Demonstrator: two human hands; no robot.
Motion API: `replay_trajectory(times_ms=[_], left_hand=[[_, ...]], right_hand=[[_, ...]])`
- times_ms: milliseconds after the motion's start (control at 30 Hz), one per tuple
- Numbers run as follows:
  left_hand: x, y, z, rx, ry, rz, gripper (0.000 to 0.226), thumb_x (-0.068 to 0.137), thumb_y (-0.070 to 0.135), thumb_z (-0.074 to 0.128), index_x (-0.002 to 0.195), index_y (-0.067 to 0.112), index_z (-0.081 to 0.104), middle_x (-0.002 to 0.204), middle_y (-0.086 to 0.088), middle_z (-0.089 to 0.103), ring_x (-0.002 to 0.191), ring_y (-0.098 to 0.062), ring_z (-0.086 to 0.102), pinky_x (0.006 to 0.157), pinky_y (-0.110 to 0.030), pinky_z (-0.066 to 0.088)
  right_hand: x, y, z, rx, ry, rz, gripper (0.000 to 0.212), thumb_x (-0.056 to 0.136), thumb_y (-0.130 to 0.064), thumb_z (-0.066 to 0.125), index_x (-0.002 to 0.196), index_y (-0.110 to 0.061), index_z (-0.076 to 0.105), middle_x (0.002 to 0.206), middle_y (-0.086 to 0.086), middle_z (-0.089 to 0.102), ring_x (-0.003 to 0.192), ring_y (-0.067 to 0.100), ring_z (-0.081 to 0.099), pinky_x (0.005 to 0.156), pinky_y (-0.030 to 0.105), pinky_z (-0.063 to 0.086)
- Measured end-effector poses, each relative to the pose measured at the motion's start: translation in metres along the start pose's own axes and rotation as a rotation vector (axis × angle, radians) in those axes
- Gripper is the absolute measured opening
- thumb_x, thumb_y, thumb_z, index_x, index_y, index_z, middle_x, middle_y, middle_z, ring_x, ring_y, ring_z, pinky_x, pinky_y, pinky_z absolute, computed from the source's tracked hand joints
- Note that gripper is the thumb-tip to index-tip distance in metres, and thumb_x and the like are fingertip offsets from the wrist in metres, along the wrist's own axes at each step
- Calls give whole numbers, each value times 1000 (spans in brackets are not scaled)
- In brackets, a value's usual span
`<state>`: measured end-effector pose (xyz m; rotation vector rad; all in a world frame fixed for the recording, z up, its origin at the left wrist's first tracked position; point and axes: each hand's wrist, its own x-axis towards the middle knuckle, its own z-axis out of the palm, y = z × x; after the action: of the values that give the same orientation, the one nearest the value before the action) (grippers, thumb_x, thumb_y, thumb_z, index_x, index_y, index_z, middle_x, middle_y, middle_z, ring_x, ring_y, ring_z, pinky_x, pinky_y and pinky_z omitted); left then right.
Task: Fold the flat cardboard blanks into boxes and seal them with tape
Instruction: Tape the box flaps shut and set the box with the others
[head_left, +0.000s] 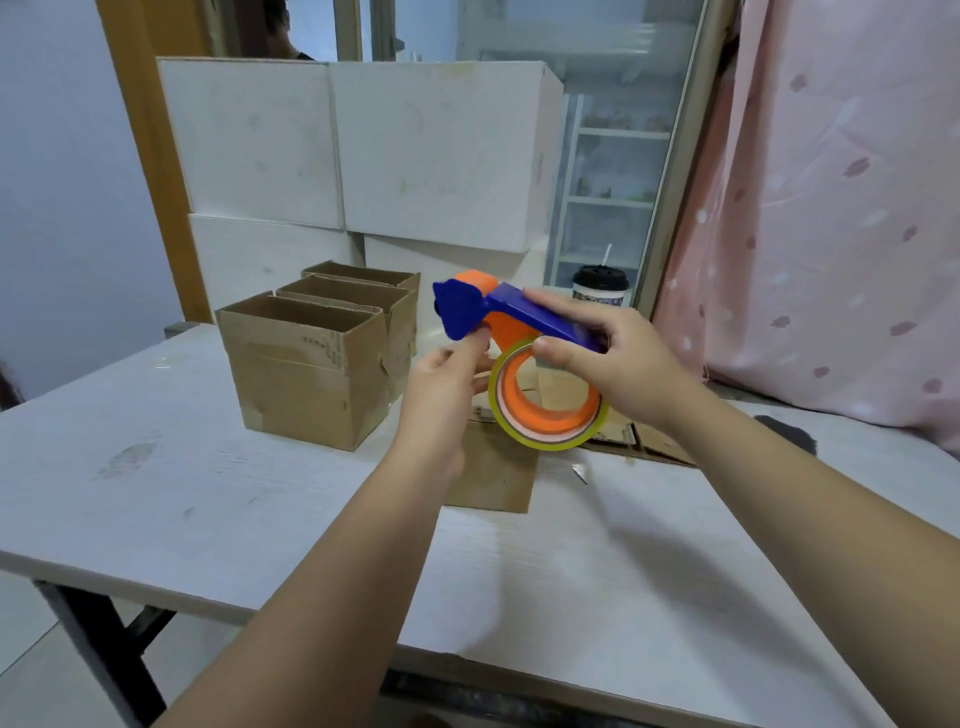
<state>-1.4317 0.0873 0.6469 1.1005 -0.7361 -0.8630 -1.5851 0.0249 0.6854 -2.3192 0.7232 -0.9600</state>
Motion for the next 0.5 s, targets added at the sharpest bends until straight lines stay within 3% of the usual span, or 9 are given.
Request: replay_trajectory(times_ms=[100,167,267,400,500], left_hand=[[5,5,4,-117,116,-105,11,93,21,57,87,15,63,82,-1,71,83,-17,70,70,-24,52],[7,3,4,-114,146,-129,10,94,14,54,89,14,62,87,-5,72,78,-17,71,67,-24,55],[7,-3,-4,-81,164,-127,13,91,6,54,97,12,64,83,-4,74,75,-14,72,79,-29,55],[5,-8,-10,-92,156,-116,14,91,6,53,90,13,65,74,1,74,74,-10,72,93,-34,50],[-1,-12,-8,-123,164,-56,15,92,11,54,89,18,66,76,2,74,78,-9,71,94,-33,47]], right_hand=[[5,-9,-4,-116,-28,-44,44,79,-56,63,118,-66,46,105,-42,56,94,-14,55,74,3,39],[9,-10,-7,-194,-62,-57,47,78,-58,62,119,-69,42,107,-32,59,93,-5,56,74,10,40],[13,-6,-13,-260,-99,-73,49,78,-57,63,121,-67,41,106,-21,60,95,4,54,80,21,41],[14,3,-15,-240,-145,-62,51,84,-45,68,123,-64,43,95,-36,54,89,-7,51,72,4,34],[15,6,-17,-247,-164,-48,50,82,-49,69,118,-70,42,95,-13,57,86,-3,51,69,3,33]])
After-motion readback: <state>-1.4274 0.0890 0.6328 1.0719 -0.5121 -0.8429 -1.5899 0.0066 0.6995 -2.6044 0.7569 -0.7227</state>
